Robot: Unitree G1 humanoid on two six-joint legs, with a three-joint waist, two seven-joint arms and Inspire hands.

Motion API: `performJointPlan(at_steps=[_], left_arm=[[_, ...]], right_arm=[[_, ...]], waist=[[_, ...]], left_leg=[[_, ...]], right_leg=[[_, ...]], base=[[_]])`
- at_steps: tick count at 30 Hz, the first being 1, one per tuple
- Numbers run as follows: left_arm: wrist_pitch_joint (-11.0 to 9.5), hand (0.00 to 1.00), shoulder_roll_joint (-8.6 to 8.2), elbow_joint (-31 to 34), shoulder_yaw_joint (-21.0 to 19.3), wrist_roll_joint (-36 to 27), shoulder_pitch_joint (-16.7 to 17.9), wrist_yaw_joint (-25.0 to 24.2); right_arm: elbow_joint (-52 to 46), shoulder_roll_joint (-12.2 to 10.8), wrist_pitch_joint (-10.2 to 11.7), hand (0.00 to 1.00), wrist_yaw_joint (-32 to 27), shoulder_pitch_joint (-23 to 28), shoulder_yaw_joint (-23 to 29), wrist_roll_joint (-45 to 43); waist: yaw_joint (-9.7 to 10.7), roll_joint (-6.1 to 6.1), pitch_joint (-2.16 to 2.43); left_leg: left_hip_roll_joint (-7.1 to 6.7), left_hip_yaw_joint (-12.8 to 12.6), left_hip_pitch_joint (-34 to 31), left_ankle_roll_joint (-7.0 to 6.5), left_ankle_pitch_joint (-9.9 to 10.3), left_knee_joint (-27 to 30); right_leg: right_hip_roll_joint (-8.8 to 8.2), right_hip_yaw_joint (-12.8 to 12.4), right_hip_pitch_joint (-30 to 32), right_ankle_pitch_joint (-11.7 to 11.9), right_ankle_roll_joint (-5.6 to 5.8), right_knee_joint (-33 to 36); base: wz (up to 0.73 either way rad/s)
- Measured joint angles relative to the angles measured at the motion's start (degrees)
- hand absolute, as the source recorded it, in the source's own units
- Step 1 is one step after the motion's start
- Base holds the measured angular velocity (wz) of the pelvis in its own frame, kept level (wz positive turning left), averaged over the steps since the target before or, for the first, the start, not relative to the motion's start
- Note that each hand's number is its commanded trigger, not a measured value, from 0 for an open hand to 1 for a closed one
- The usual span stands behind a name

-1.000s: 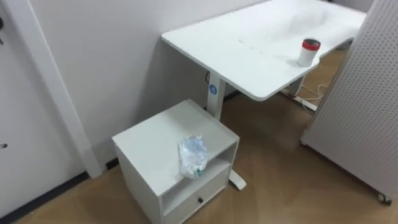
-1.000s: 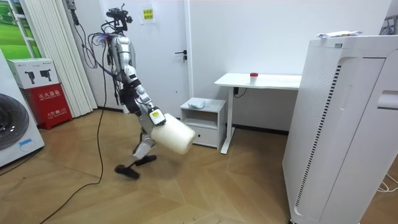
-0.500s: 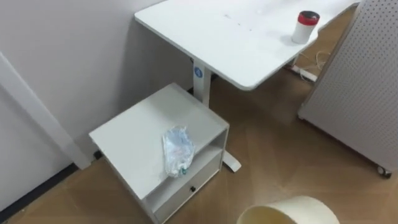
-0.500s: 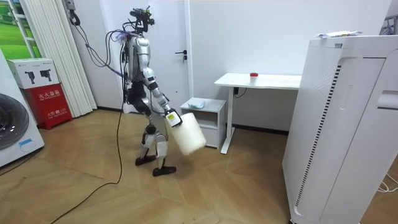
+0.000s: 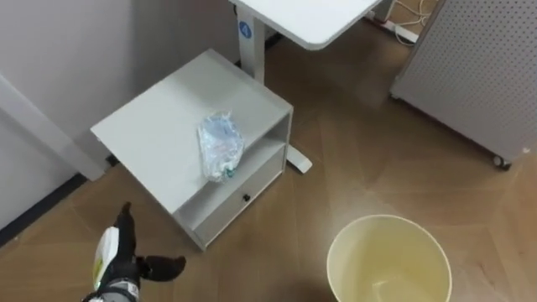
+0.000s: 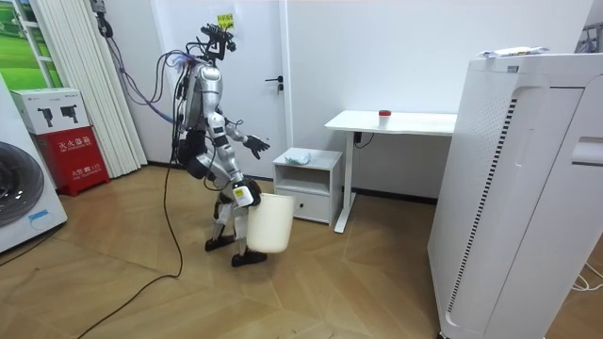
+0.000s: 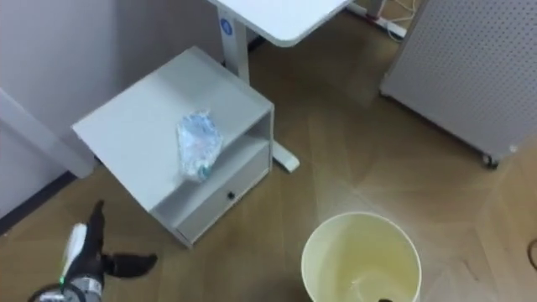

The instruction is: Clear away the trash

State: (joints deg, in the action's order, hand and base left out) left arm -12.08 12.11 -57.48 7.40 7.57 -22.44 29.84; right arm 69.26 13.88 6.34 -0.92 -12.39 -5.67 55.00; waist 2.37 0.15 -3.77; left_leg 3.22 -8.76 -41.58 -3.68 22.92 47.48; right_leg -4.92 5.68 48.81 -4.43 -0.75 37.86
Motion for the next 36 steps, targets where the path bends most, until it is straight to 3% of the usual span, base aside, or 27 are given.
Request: performJointPlan(at_steps=[6, 14, 17, 25, 30, 36], left_arm=[[-1.2, 0.00, 0.96, -0.4, 2.6, -0.7, -4.9, 4.6], [-2.3, 0.00, 2.82, -2.4, 6.4, -0.2, -9.5, 10.4], [-2.4, 0.00, 3.58, -2.8, 7.7, 2.2, -10.6, 11.3], [-2.4, 0.00, 7.56, -3.3, 11.1, 10.2, -15.3, 16.5], [-1.4, 0.00, 9.03, -3.3, 13.4, 16.0, -17.6, 17.5], [0.6, 0.00, 9.15, -4.5, 13.5, 19.4, -18.6, 17.5]], right_arm=[[0.2, 0.4, 0.2, 1.00, 0.3, -1.9, -2.2, 3.0], [-0.1, 0.7, 1.0, 1.00, 0.4, -3.9, -7.5, 3.2], [-0.4, 0.7, 1.1, 1.00, 0.8, -3.8, -9.0, 3.0], [-1.2, 0.7, 0.2, 1.00, 1.2, -4.3, -9.5, 3.1], [-1.9, 0.9, -0.2, 1.00, 1.6, -4.2, -10.7, 3.2], [-3.7, 1.0, -0.2, 1.00, 2.6, -3.5, -11.6, 3.2]], waist=[[1.2, 0.88, -0.54], [3.1, 0.99, -0.70], [3.8, 1.01, -0.78], [5.7, 0.94, -0.97], [6.0, 0.95, -1.19], [7.1, 0.94, -1.22]], left_leg=[[0.27, -0.6, -2.6, 0.09, -0.2, 0.4], [1.07, -1.7, -5.1, 0.12, -0.2, 0.2], [1.14, -1.9, -5.4, 0.24, -0.1, 0.1], [1.46, -1.5, -7.2, 0.33, 0.4, 1.2], [2.73, -1.3, -8.5, 0.42, 1.0, 2.3], [3.09, -1.2, -9.8, 0.65, 1.3, 3.1]], right_leg=[[0.47, -0.6, 2.8, 0.9, -0.25, -0.1], [1.30, -1.2, 6.0, 1.0, -0.58, 0.3], [1.51, -0.9, 6.3, 0.9, -0.74, 0.0], [2.12, -1.0, 7.6, 1.1, -0.74, 0.0], [2.84, -0.8, 8.5, 1.1, -0.78, 0.2], [3.05, -0.4, 9.7, 0.9, -1.16, 0.6]], base=[[-0.06], [-0.08], [-0.04], [-0.02], [-0.03], [-0.03]])
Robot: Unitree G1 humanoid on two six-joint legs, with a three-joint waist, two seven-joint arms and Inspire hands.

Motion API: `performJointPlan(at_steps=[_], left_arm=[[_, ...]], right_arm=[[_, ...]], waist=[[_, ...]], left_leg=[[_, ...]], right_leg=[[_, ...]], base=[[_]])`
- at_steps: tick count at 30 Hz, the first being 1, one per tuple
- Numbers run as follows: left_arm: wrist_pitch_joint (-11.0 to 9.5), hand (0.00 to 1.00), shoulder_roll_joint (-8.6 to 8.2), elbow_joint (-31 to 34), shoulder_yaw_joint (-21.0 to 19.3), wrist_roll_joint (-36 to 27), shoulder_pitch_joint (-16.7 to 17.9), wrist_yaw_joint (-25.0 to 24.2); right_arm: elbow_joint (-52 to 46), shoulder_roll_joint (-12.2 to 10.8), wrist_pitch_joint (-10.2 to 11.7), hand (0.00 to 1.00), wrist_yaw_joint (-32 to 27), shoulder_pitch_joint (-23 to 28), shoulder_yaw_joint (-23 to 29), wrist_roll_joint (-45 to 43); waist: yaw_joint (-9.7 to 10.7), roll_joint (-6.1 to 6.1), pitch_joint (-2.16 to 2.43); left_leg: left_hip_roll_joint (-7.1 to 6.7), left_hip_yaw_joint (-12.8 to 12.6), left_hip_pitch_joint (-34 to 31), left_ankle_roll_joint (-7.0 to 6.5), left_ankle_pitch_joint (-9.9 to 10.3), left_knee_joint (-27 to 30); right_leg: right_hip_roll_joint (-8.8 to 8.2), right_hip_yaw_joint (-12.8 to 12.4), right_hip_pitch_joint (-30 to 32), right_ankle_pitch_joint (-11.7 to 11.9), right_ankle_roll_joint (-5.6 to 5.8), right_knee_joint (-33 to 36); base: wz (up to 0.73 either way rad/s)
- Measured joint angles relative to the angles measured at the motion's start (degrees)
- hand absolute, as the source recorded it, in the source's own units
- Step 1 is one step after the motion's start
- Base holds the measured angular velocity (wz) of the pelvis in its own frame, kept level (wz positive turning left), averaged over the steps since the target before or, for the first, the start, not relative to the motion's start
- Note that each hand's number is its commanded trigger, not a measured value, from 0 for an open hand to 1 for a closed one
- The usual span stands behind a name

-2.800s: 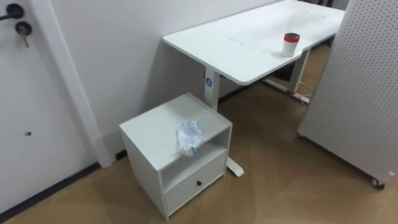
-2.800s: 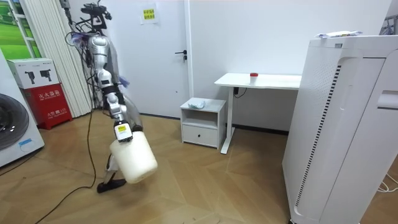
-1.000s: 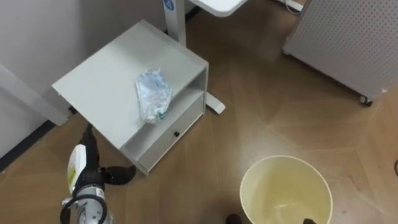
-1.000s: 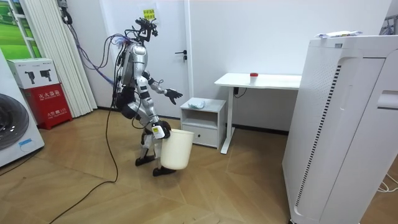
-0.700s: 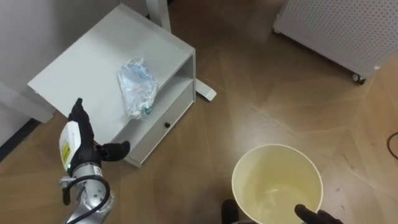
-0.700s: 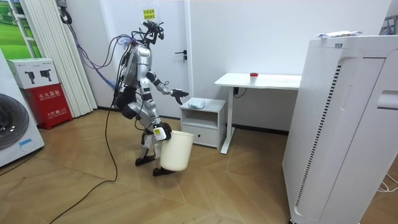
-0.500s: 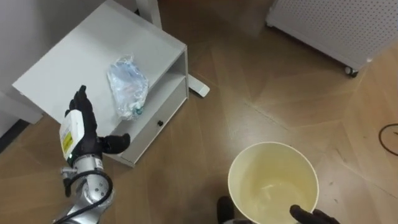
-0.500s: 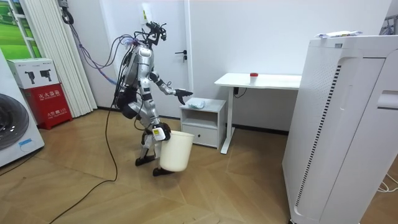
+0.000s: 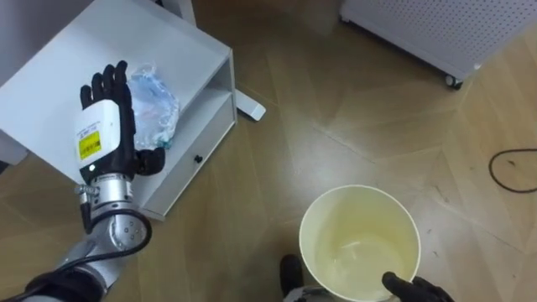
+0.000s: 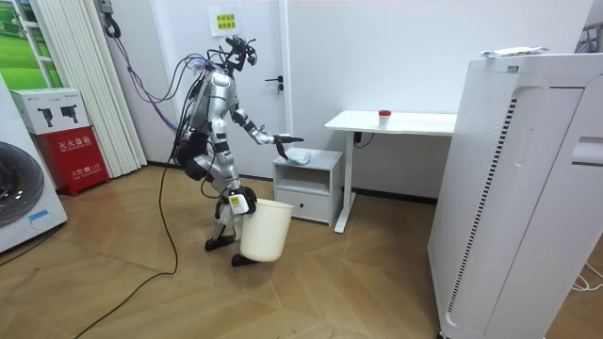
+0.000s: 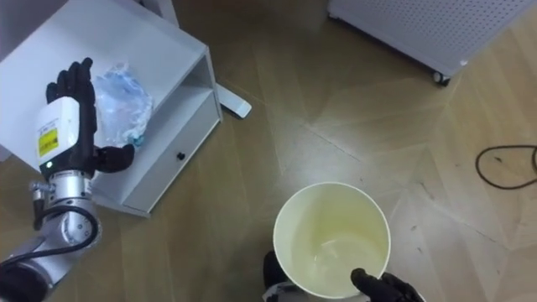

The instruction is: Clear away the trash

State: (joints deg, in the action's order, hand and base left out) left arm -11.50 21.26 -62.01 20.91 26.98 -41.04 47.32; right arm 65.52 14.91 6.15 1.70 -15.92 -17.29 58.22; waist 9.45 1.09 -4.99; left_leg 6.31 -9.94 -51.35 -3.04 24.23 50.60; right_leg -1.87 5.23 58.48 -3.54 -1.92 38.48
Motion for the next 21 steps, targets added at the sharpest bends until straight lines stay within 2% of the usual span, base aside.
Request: performJointPlan(at_steps=[5, 11, 15, 21], left_arm=[[0.7, 0.00, 0.10, -1.8, 0.4, 0.2, -0.1, 0.0], [2.0, 0.00, 2.16, -2.4, 2.0, 4.9, -0.8, -0.3], [3.4, 0.00, 2.20, -2.4, 3.5, 5.3, -1.9, -0.8], [5.5, 0.00, 2.41, -5.0, 6.3, 6.4, -2.0, -6.1]], right_arm=[[-1.2, 0.2, 0.0, 1.00, 0.9, 0.2, -0.4, 0.1], [-2.2, 0.3, -0.5, 1.00, 1.6, 0.2, -0.6, 2.4], [-2.8, 1.0, -1.5, 1.00, 2.3, 0.2, -0.7, 3.3], [-3.7, 1.2, -2.1, 1.00, 4.0, 0.3, -0.6, 4.3]], waist=[[0.8, -0.08, -0.06], [1.6, -0.44, -0.28], [1.7, -0.50, -0.32], [2.4, -0.52, -0.32]], left_leg=[[0.07, 0.2, -1.1, 0.06, 0.3, 1.0], [0.03, 0.6, -4.2, 0.04, 0.6, 2.8], [-0.02, 1.4, -6.3, 0.06, 0.6, 4.0], [0.02, 2.3, -8.0, 0.17, 1.0, 5.3]], right_leg=[[0.18, 0.1, 0.9, -0.1, -0.10, 0.5], [0.02, 0.0, 3.8, -0.1, -0.18, 2.1], [-0.01, 0.3, 5.4, -0.1, -0.26, 2.8], [-0.04, 1.1, 6.5, -0.4, -0.40, 3.6]], base=[[-0.01], [0.02], [0.02], [0.04]])
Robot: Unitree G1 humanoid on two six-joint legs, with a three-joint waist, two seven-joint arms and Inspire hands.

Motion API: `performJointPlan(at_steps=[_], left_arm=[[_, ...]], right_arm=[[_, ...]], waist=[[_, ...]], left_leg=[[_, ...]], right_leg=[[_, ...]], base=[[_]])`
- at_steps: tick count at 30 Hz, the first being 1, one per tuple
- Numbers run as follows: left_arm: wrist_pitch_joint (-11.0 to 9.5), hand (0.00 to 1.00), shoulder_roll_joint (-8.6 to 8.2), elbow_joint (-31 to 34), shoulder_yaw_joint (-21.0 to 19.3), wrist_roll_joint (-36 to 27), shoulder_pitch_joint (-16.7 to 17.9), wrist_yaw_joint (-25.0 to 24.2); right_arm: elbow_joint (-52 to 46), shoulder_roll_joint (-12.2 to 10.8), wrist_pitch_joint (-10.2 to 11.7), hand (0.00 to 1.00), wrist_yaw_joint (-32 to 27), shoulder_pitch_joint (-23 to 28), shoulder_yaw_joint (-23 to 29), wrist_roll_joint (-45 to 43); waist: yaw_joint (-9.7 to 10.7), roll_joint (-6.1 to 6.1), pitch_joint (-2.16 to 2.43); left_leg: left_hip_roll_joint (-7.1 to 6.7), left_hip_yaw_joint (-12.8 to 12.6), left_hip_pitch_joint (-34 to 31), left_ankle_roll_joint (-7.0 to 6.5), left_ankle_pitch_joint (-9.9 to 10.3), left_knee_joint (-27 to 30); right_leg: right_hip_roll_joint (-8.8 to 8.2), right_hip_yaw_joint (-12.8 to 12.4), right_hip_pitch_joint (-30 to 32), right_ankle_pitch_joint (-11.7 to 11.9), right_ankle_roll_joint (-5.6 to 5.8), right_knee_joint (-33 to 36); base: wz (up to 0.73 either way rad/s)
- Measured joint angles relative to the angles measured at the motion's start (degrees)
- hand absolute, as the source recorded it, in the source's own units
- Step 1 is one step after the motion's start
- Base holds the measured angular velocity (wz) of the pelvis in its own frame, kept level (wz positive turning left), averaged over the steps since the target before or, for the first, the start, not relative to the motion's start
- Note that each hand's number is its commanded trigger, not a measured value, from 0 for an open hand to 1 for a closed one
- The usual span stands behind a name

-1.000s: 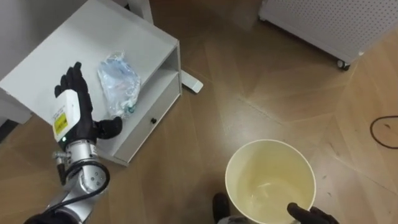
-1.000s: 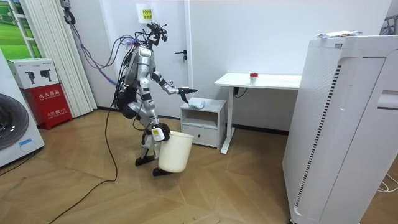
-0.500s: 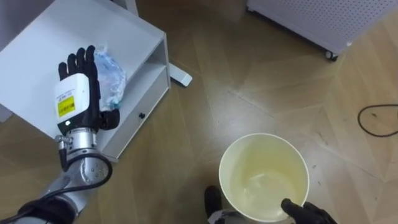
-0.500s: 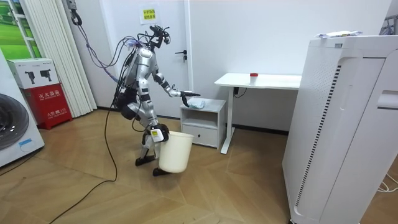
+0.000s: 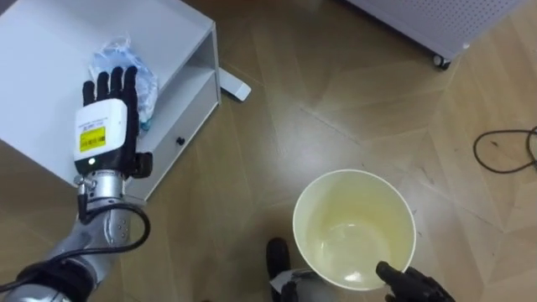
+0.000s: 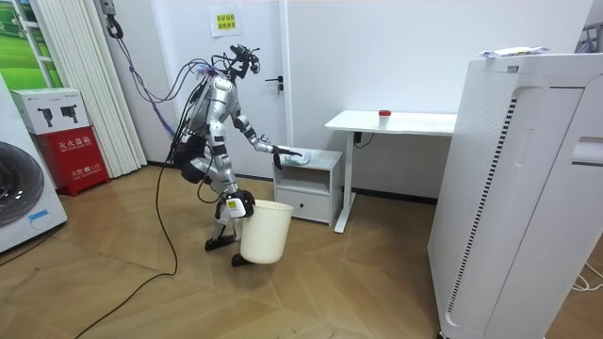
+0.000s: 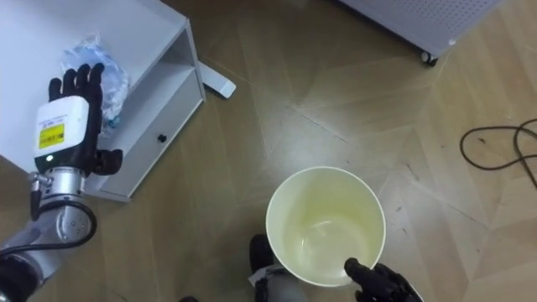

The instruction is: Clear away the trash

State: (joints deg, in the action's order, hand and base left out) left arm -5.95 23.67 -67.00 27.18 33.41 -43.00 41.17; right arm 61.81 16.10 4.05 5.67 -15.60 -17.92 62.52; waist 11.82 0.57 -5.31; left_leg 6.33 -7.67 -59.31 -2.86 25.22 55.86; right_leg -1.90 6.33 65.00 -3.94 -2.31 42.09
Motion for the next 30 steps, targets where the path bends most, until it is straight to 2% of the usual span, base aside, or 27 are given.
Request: performJointPlan(at_steps=[2, 3, 5, 8, 11, 15, 19, 26, 30], left_arm=[[0.6, 0.00, 0.01, -1.3, 0.0, 0.1, 0.0, -2.0], [0.9, 0.05, 0.00, -1.8, 0.1, 0.0, 0.0, -2.8], [1.2, 1.00, 0.01, -2.3, 0.1, -0.1, 0.0, -3.7], [2.1, 1.00, 0.02, -2.6, 0.7, -0.1, 0.0, -5.3], [2.6, 1.00, 0.16, -2.7, 0.8, 0.0, -0.9, -5.0], [3.8, 1.00, 1.82, -2.7, 1.0, 0.0, -2.7, -5.3], [5.5, 1.00, 1.86, -2.7, 1.0, 0.0, -2.5, -5.8], [8.0, 1.00, 1.78, -2.2, 1.0, 0.0, -1.7, -8.1], [8.2, 1.00, 1.80, -1.7, 1.0, -0.1, -0.9, -8.4]], right_arm=[[0.0, 0.0, -0.2, 1.00, 0.2, 0.0, 0.0, -0.3], [0.0, 0.0, -0.4, 1.00, 0.2, 0.0, 0.0, -0.3], [-0.2, 0.0, -0.5, 1.00, 0.1, 0.0, 0.0, -0.1], [-0.6, 0.1, -0.7, 1.00, -0.2, 0.0, 0.0, 0.2], [-0.8, 0.1, -1.3, 1.00, -0.7, 0.0, 0.0, 0.2], [-1.5, 0.2, -1.8, 1.00, -1.1, 0.0, -0.1, 0.2], [-1.6, 0.2, -2.9, 1.00, -1.2, 0.5, -0.4, -0.2], [-1.5, 0.3, -3.1, 1.00, -1.0, 0.8, -0.5, -0.3], [-1.5, 0.4, -3.3, 1.00, -1.0, 1.0, -1.0, 0.6]], waist=[[0.3, 0.00, 0.00], [0.3, -0.02, -0.01], [0.4, -0.16, -0.06], [0.6, -0.41, -0.05], [0.6, -0.78, 0.06], [0.8, -0.94, 0.13], [0.9, -0.94, 0.14], [0.8, -0.87, 0.18], [0.4, -0.65, 0.31]], left_leg=[[0.01, 0.0, 0.0, -0.01, 0.0, 0.1], [0.00, 0.0, 0.1, -0.03, 0.0, 0.2], [0.04, -0.1, 0.2, -0.01, 0.2, 0.6], [0.03, -0.1, 0.2, -0.02, 0.3, 1.0], [0.01, -0.1, 0.2, 0.00, 0.3, 1.7], [-0.07, -0.1, 0.6, 0.05, 0.3, 1.9], [-0.08, -0.2, 1.9, 0.52, 0.6, 1.8], [-0.02, -0.3, 2.9, 0.52, 0.5, 1.5], [0.02, -0.2, 3.5, 0.59, 0.4, 1.4]], right_leg=[[-0.01, -0.2, 0.0, 0.0, -0.02, 0.2], [-0.02, -0.3, 0.0, -0.1, -0.05, 0.4], [-0.10, -0.3, 0.0, -0.3, -0.12, 0.9], [-0.70, 0.0, 0.2, -0.6, -0.33, 1.8], [-1.01, 0.1, 0.2, -0.9, -0.45, 2.7], [-1.00, 0.1, -0.1, -0.9, -0.51, 2.6], [-0.64, 0.0, -1.3, -0.9, -0.57, 2.5], [-0.55, -0.1, -2.1, -0.8, -0.76, 2.4], [-0.55, -0.1, -2.8, -0.7, -0.87, 1.9]], base=[[0.00], [0.00], [0.00], [0.07], [0.07], [-0.01], [-0.02], [-0.01], [0.00]])
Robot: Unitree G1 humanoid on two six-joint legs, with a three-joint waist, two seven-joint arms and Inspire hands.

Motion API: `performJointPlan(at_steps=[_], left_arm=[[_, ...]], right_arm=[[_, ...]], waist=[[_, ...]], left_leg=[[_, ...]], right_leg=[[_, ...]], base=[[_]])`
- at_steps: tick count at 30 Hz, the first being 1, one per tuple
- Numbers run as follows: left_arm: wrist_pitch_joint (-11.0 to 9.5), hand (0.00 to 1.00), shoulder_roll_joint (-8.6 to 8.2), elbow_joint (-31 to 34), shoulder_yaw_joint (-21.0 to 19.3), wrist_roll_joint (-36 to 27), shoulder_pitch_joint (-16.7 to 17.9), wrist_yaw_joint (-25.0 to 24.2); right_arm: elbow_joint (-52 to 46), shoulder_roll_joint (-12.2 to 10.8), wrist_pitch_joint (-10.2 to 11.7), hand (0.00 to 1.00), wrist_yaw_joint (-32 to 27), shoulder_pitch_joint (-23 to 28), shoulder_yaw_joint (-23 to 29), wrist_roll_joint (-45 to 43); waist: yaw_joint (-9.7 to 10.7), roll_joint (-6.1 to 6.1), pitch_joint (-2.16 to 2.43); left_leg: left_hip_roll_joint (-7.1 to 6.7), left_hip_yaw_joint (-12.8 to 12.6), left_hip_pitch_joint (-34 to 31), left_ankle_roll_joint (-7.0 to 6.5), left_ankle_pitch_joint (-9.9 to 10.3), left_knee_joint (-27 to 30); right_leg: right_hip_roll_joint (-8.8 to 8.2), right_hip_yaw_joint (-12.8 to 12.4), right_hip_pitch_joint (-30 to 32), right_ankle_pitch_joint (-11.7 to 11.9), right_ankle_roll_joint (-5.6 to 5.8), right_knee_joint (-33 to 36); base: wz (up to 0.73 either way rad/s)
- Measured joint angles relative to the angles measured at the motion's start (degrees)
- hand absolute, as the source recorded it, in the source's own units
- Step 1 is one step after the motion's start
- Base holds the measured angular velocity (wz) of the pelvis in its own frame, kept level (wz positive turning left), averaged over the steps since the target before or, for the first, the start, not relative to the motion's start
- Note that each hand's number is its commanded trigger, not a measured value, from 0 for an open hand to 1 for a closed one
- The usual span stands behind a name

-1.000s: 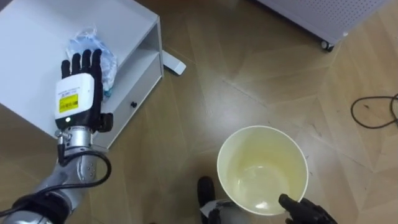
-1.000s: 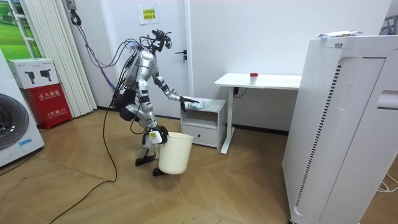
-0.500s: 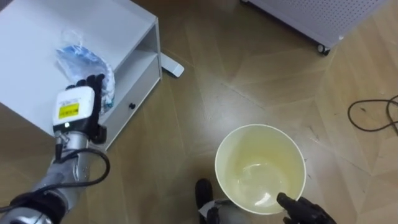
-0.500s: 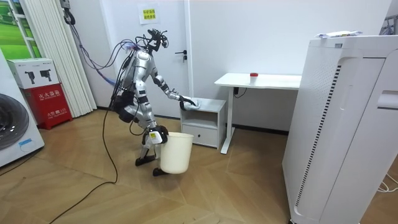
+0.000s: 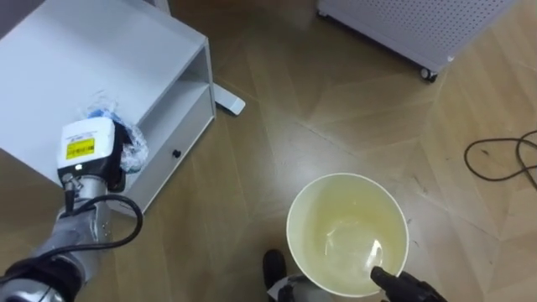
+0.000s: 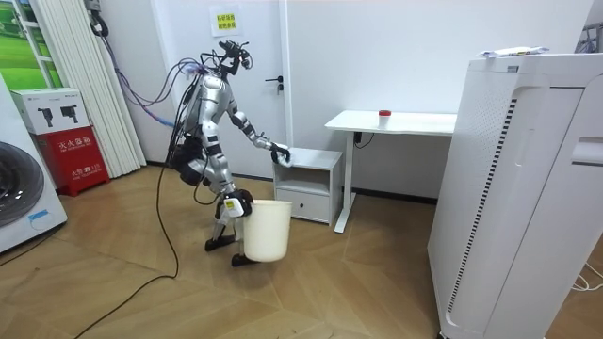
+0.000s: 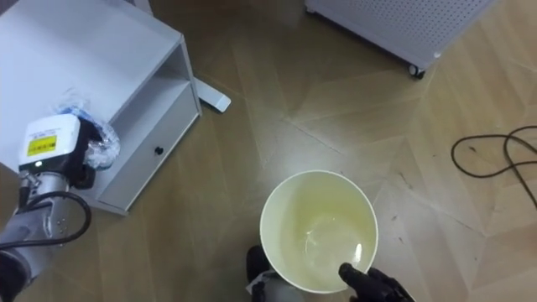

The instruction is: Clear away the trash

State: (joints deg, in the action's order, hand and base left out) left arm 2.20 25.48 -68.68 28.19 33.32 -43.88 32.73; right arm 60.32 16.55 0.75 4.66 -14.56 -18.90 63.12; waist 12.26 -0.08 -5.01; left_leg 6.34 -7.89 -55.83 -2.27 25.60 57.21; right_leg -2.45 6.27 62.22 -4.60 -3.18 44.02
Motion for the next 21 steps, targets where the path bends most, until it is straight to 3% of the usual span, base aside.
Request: performJointPlan(at_steps=[5, 9, 13, 17, 21], left_arm=[[-0.6, 1.00, -0.88, 0.1, 0.0, -0.8, 2.0, -0.4], [-3.8, 1.00, -2.46, 1.0, -1.3, -8.1, 3.8, 0.5], [-7.0, 1.00, -3.37, 7.1, -3.8, -12.4, 7.5, 0.7], [-10.2, 1.00, -7.53, 12.7, -3.2, -21.6, 13.5, 0.4], [-12.9, 1.00, -11.28, 16.3, -0.9, -24.1, 17.9, -2.8]], right_arm=[[0.3, 0.0, 1.3, 1.00, -0.3, 0.6, -1.9, 0.7], [0.1, -0.2, 3.4, 1.00, -0.9, 1.2, -2.3, 0.7], [0.0, -0.6, 6.2, 1.00, -1.6, 1.7, -2.3, 0.4], [0.2, -0.9, 8.9, 1.00, -3.3, 1.6, -2.5, 0.3], [0.1, -1.9, 10.0, 1.00, -4.0, 0.2, -3.2, -0.8]], waist=[[-0.2, 0.05, -0.01], [-1.4, 0.12, 0.03], [-2.8, 0.18, 0.07], [-4.8, 0.24, 0.17], [-6.2, -0.68, 1.18]], left_leg=[[0.00, 0.1, 2.3, 0.08, -0.2, -1.1], [-0.03, -0.1, 3.5, -0.10, -1.0, -2.8], [-0.81, -0.3, 3.9, -0.17, -2.0, -4.4], [-1.13, -1.1, 6.4, -0.11, -2.3, -6.4], [-1.16, -1.6, 7.1, 0.06, -3.0, -7.8]], right_leg=[[0.25, 0.0, -2.5, 0.4, 0.24, -1.3], [0.37, 0.0, -4.0, 1.4, 0.37, -3.1], [-0.24, 0.1, -4.2, 1.5, 0.38, -3.8], [-0.41, -0.2, -5.9, 1.6, 0.36, -4.7], [-0.48, -0.6, -6.4, 2.0, 0.22, -5.9]], base=[[0.00], [0.00], [0.10], [-0.02], [-0.02]])
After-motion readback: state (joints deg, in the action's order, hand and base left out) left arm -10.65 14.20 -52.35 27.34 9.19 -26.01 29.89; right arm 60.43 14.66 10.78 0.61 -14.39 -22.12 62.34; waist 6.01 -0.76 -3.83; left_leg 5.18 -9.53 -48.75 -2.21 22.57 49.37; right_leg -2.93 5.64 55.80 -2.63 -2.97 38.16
